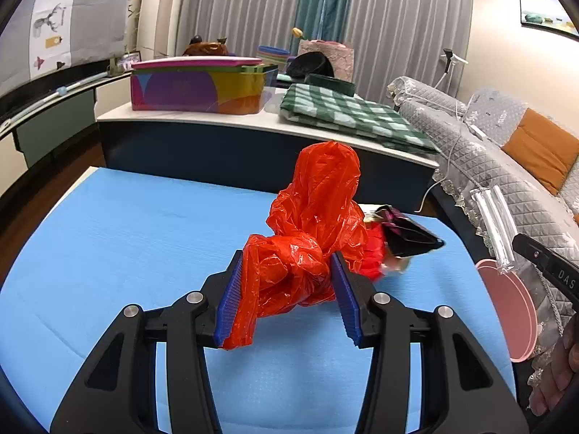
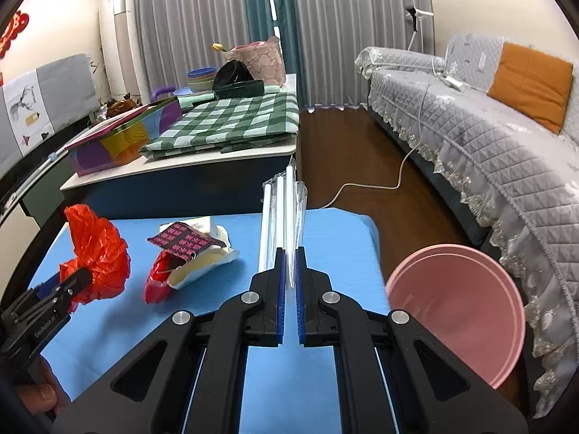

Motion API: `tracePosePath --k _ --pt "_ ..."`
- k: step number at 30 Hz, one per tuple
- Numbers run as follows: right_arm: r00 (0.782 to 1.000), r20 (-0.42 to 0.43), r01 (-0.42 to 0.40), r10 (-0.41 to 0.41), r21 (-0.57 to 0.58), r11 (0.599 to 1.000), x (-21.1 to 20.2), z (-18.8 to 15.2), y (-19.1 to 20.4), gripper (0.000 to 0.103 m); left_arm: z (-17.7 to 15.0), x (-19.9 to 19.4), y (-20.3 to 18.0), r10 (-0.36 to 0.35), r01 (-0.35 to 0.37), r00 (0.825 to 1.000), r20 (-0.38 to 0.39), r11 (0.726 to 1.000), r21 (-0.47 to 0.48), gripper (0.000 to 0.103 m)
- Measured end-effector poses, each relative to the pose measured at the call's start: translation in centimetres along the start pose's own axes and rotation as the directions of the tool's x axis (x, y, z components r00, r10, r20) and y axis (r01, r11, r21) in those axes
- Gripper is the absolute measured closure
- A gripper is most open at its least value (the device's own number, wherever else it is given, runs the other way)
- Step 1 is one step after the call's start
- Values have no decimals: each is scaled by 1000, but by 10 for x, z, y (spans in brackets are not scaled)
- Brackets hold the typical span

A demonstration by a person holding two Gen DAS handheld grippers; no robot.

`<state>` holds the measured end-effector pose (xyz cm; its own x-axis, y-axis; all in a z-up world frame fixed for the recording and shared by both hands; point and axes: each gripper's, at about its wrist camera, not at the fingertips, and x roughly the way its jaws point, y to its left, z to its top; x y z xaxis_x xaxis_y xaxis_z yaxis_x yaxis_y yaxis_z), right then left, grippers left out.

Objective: Collect trash
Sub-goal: 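Lift and carry the red bag and straws with both tools over the pink bin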

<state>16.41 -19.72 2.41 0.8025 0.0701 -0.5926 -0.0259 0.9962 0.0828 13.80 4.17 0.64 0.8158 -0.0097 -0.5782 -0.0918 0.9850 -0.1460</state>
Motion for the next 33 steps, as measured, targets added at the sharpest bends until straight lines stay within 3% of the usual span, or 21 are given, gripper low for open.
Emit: tracePosePath --k 17,33 --pt "995 67 70 -69 -16 997 -59 -1 -33 98 2 -44 -38 -73 70 996 58 996 54 56" --pt "986 75 148 -151 39 988 -77 -9 -88 98 -8 -43 -98 -151 145 988 42 981 125 56"
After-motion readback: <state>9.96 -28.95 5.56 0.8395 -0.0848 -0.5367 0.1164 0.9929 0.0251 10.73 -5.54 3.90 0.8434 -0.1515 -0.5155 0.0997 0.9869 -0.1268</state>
